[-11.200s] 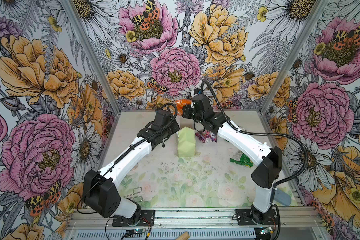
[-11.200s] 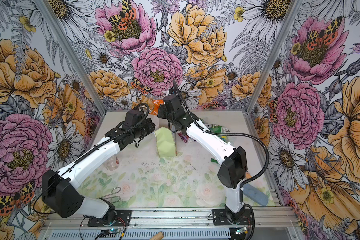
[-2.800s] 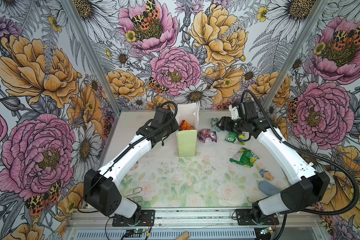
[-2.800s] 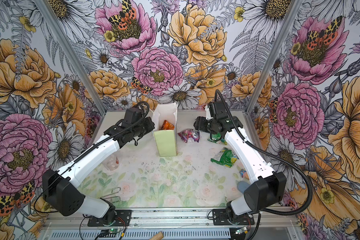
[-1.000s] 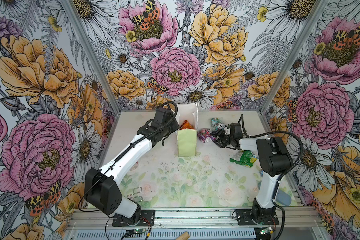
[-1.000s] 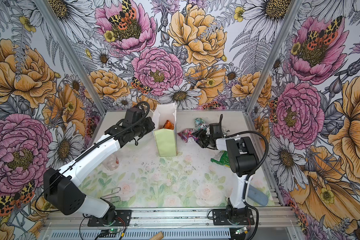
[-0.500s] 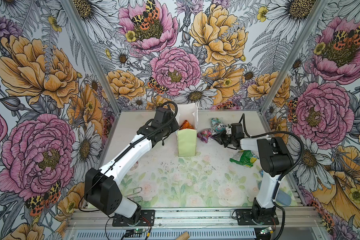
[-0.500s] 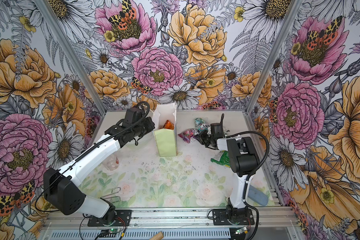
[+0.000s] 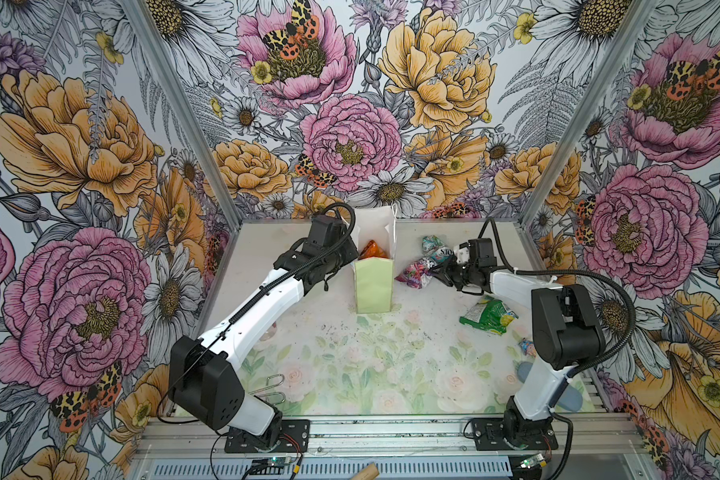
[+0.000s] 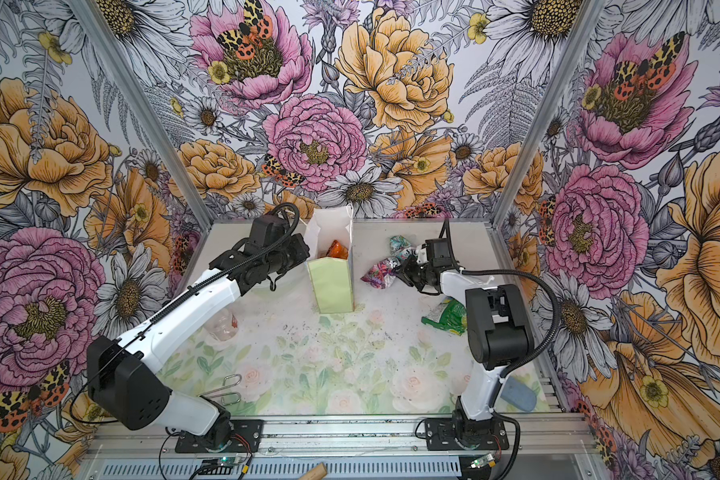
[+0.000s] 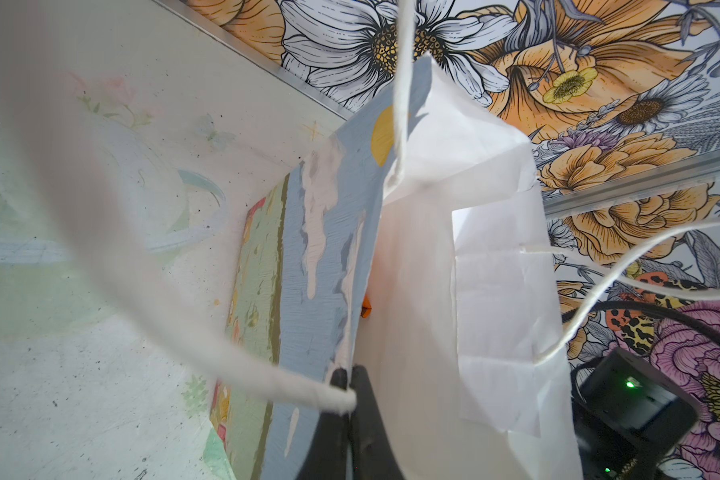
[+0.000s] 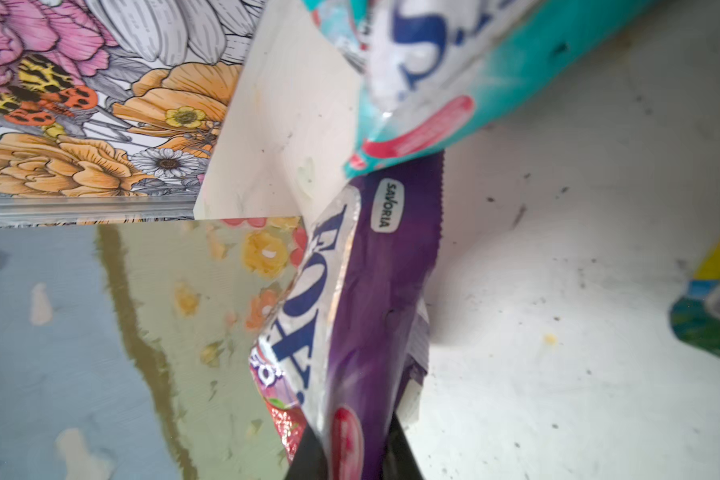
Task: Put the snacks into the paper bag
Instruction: 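Grasp the purple FOX'S berries candy bag with the right gripper, then lift the purple candy bag and carry it over the paper bag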
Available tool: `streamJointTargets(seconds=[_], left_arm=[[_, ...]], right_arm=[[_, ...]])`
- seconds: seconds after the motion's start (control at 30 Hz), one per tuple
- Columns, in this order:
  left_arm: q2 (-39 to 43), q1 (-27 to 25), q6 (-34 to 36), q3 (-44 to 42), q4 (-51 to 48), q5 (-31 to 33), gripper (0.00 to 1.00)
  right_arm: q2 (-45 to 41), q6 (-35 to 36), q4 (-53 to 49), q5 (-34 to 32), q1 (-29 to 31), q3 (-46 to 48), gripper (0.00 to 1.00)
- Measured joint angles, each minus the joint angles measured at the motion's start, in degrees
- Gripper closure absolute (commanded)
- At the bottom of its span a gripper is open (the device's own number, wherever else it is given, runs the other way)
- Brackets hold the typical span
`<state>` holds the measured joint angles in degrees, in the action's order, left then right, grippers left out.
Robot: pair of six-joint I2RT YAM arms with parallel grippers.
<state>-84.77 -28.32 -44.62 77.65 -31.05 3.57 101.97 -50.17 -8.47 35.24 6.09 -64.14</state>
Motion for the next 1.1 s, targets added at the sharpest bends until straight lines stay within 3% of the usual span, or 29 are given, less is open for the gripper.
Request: streamJointTargets(seconds=[0.4, 0.7, 0.97, 1.1], left_arm=[[0.0, 0.0, 0.0, 0.0, 0.0, 0.0, 1.00], [0.0, 0.0, 0.0, 0.0, 0.0, 0.0, 1.00], [0.0, 0.0, 0.0, 0.0, 0.0, 0.0, 1.00], [0.0, 0.0, 0.0, 0.0, 0.0, 0.0, 1.00]], right_arm=[[-10.0, 11.1, -21.1, 0.1, -0.2, -18.3, 1.00], [-11.2, 17.2, -37.7, -2.9, 0.8, -40.4, 1.00], [-9.6, 22.2, -49.6, -9.6, 10.4, -64.4, 1.00], [-6.8, 23.5, -53.0, -12.8, 16.6, -71.0, 1.00]])
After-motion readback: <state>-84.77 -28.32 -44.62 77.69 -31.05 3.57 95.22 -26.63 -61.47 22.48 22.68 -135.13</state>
